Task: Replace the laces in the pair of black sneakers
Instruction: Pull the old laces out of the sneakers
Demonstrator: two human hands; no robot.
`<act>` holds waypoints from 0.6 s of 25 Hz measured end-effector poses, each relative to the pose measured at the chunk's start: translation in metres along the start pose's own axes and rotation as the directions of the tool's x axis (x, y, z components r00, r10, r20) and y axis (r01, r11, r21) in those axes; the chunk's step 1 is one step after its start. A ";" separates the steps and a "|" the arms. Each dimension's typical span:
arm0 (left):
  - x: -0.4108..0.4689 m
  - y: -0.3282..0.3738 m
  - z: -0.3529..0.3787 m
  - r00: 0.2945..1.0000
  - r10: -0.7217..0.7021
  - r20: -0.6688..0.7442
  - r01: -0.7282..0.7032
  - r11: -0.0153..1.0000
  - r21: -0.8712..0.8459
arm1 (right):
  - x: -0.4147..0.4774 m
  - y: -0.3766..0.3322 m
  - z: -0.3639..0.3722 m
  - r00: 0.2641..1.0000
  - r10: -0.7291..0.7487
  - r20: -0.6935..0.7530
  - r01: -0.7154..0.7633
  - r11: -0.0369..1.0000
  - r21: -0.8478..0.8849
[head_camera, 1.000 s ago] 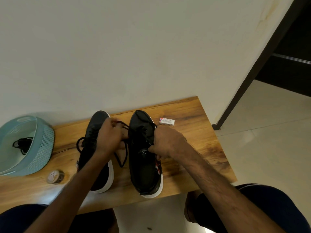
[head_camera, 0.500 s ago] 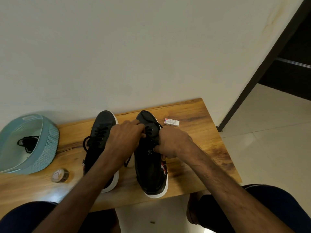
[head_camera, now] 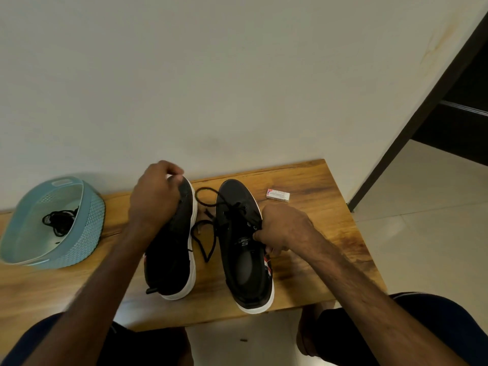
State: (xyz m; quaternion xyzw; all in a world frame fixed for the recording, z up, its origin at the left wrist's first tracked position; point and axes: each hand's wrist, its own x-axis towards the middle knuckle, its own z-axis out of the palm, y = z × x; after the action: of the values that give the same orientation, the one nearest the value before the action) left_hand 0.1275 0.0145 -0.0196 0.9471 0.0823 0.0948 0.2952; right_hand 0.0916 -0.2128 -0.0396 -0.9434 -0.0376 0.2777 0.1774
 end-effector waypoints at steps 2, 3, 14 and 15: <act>-0.018 0.019 0.014 0.939 0.307 0.152 -0.329 0.932 0.149 | 0.000 -0.001 -0.001 1.000 -0.005 0.001 0.005 1.000 0.002; -0.027 0.029 0.024 0.866 0.399 0.301 -0.464 0.865 0.189 | 0.000 -0.002 -0.001 1.000 -0.004 0.004 0.004 1.000 0.005; -0.022 0.041 0.026 0.810 0.416 0.413 -0.584 0.508 0.633 | 0.003 -0.001 -0.002 0.999 0.041 0.034 -0.042 0.999 0.009; -0.015 0.034 0.014 0.847 0.403 0.347 -0.527 0.545 0.652 | 0.003 0.000 -0.002 0.999 0.039 0.027 -0.040 0.999 0.013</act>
State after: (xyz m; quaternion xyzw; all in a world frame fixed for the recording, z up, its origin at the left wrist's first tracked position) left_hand 0.1197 -0.0234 -0.0133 0.9754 -0.1650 0.0550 -0.1354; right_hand 0.0954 -0.2130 -0.0398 -0.9390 -0.0195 0.2939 0.1778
